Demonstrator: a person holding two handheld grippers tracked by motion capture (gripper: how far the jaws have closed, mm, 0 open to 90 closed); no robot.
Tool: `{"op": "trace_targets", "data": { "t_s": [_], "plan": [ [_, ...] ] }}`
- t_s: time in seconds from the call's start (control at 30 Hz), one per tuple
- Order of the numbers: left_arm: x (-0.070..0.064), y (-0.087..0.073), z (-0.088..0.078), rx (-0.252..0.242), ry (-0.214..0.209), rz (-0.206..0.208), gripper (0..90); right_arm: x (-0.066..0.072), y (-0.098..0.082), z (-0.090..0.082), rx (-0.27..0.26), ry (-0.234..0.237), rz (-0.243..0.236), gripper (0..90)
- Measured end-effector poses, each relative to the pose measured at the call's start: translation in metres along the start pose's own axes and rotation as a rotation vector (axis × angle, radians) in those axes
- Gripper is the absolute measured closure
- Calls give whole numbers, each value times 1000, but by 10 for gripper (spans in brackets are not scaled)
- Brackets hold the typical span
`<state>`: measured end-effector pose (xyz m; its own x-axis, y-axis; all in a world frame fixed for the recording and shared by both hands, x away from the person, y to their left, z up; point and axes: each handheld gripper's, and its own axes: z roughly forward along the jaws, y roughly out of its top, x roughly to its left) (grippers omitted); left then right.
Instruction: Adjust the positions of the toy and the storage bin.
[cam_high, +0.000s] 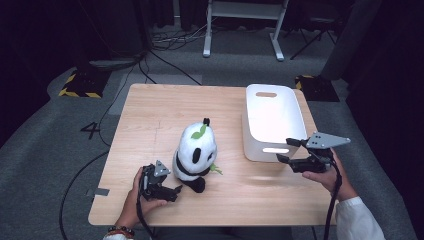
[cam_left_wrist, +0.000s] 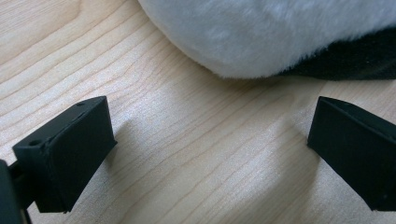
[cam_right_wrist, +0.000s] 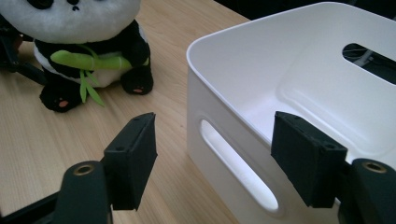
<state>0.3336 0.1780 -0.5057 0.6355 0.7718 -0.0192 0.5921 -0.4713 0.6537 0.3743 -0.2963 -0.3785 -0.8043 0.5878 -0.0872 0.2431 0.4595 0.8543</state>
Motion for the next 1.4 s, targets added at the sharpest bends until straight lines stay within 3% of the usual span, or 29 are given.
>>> {"op": "trace_targets", "data": {
  "t_s": [0.23,0.63,0.87,1.13,1.4],
  "plan": [
    [0,0,0,-2,0,-3,5,5,8,5,1,10,-20,301],
    [0,0,0,-2,2,-3,6,-6,13,19,35,-4,7,504],
    [0,0,0,-2,2,-4,6,-10,12,27,35,15,15,566],
    [0,0,0,-3,3,-2,6,-17,15,37,85,38,5,637],
    [0,0,0,-3,2,-2,6,-23,15,38,81,94,-15,691]
  ]
}}
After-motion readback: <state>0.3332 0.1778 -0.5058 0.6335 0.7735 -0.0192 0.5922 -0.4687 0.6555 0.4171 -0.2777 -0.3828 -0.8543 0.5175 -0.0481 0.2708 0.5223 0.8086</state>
